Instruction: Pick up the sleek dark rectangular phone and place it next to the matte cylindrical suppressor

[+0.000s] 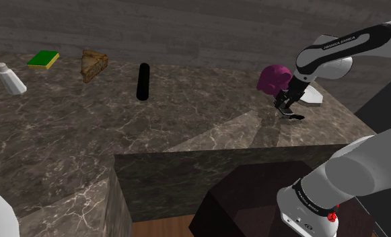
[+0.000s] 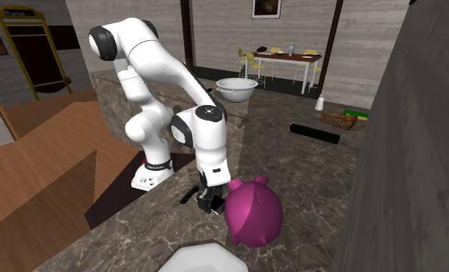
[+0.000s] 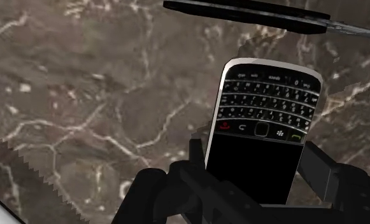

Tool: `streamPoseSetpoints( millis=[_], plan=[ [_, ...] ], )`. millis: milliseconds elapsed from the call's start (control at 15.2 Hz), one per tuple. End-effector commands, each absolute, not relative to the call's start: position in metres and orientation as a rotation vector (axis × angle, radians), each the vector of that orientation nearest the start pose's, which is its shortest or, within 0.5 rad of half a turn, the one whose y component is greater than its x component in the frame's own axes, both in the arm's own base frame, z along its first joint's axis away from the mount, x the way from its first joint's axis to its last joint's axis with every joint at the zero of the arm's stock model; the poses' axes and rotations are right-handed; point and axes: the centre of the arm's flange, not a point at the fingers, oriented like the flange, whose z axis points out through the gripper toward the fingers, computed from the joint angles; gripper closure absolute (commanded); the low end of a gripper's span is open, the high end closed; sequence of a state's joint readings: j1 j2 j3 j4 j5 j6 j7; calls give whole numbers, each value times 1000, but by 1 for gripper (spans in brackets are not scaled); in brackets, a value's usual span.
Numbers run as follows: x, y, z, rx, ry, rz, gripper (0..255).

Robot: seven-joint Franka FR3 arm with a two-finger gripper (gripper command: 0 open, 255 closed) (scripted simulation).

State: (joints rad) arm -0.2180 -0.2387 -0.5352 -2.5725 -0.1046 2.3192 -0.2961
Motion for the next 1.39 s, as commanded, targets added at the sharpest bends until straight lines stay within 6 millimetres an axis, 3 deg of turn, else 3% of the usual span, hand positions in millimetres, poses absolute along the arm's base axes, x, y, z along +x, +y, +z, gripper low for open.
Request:
streamPoseSetpoints(
  millis=[0, 1320],
  plan=[
    [314, -289, 336, -3028, 563, 25, 255],
    [314, -289, 441, -3028, 563, 25, 255]
  ],
)
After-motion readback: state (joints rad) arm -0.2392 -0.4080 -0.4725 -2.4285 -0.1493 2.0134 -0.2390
